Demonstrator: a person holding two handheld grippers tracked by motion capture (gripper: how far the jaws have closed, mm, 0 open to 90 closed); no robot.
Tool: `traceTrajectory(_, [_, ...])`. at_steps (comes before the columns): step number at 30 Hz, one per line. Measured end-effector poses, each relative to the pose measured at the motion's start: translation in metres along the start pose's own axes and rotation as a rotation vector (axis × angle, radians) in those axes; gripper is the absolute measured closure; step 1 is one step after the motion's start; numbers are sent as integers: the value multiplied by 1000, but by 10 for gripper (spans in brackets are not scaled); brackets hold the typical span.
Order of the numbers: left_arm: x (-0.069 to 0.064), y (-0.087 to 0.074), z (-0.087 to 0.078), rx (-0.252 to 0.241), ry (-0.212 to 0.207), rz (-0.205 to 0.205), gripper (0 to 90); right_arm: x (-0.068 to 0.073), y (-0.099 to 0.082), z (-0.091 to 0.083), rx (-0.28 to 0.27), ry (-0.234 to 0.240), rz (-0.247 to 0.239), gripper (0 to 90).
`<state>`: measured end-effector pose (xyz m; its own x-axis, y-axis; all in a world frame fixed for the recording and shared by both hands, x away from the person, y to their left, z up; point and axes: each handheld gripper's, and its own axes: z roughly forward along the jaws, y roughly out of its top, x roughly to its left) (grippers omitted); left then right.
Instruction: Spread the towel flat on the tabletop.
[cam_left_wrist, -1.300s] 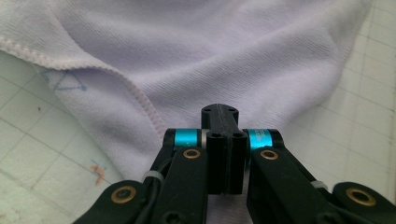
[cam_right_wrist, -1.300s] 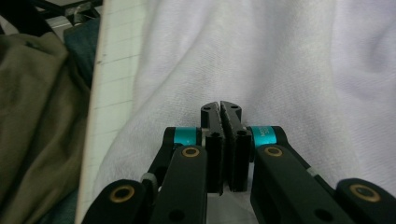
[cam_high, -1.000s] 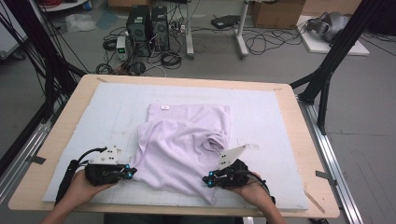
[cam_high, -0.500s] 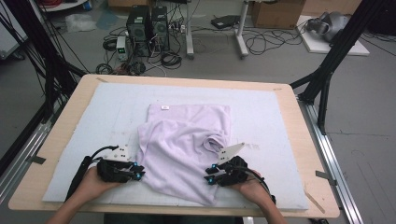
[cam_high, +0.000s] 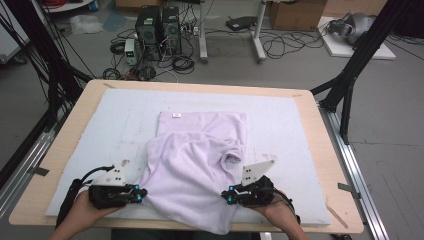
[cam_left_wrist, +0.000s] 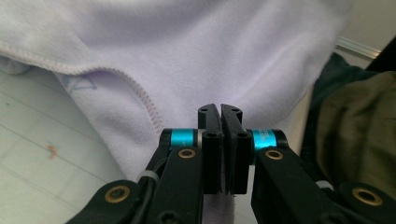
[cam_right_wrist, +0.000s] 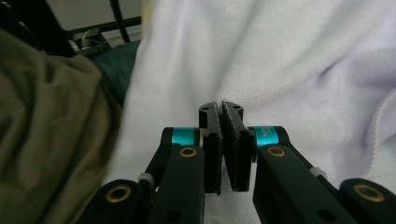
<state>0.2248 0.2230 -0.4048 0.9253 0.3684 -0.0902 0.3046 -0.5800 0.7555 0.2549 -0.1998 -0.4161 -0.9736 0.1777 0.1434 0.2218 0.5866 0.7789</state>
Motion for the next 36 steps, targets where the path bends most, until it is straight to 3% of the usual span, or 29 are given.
traceTrajectory(3, [-18, 1, -11, -36, -31, 33, 847, 19, -1, -13, -47, 57, -39, 845])
traceTrajectory(5, [-19, 4, -12, -56, 14, 45, 666, 25, 1, -22, -101, 85, -55, 714])
traceTrajectory(7, [-8, 7, -7, -64, 30, 22, 584, 19, 4, -27, -86, 35, -65, 697])
traceTrajectory(9, [3, 9, 3, -64, 35, 17, 568, 7, 7, -24, -87, -9, -53, 679])
traceTrajectory(13, [19, 13, 30, -26, 41, 28, 573, -21, 10, -4, -30, -58, -33, 657])
traceTrajectory(15, [27, 15, 41, -2, 46, 35, 569, -31, 9, 9, 28, -88, -40, 640])
traceTrajectory(18, [36, 15, 56, 34, 49, 20, 602, -40, 9, 23, 81, -117, -38, 652])
traceTrajectory(21, [40, 13, 60, 39, 71, 28, 751, -44, 5, 33, 151, -141, -42, 707])
traceTrajectory(24, [40, 10, 58, 27, 82, 20, 876, -46, 3, 32, 130, -98, -34, 859])
traceTrajectory(29, [33, 7, 48, 21, 92, 15, 889, -42, 3, 29, 118, -73, -24, 878])
traceTrajectory(36, [13, -4, 21, -12, 99, 4, 898, -16, -4, 14, 59, -56, -39, 879])
